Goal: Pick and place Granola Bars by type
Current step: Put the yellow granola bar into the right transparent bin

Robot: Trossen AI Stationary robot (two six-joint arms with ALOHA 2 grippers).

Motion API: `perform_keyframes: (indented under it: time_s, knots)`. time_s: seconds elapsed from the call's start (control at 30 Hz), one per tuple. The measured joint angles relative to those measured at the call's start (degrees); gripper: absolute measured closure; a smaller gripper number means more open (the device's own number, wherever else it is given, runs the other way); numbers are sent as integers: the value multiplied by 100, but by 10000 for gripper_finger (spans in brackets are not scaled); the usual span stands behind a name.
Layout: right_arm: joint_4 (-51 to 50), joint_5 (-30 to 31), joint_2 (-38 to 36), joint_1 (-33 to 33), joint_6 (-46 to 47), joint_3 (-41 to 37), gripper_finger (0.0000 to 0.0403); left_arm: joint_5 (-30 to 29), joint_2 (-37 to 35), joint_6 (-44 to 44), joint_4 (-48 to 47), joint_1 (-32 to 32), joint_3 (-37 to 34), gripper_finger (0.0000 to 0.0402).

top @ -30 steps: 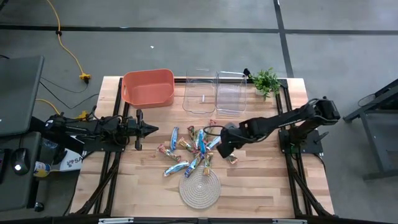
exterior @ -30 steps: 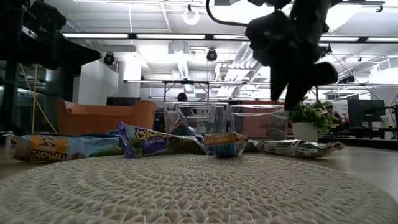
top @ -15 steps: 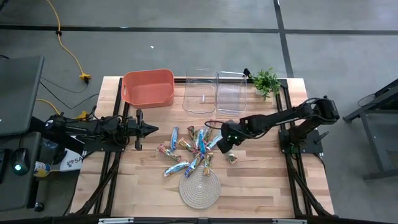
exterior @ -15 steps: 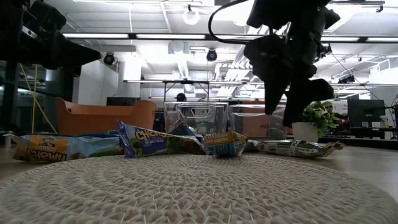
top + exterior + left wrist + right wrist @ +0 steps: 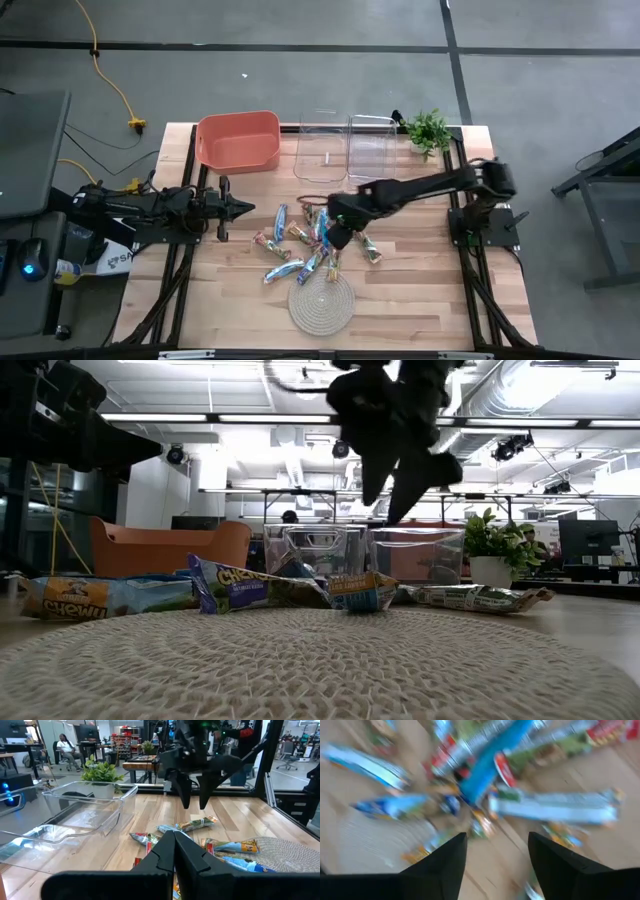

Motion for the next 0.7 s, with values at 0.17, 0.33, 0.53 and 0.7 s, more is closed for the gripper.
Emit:
perform_keyframes:
  time_s: [0.17, 0.33, 0.53, 0.7]
  knots:
    - [-1951, 335, 726, 111, 48, 1364, 221, 0, 1, 0, 0, 0, 1, 401]
    - [-2068, 615, 774, 170, 492, 1529, 218, 0, 1, 0, -2, 2, 1, 401]
    - [-2423, 965, 780, 171, 750, 1519, 202, 0, 0, 0, 1, 1, -1, 401]
    - [-2412, 1027, 779, 167, 711, 1451, 180, 0, 1, 0, 0, 0, -1, 401]
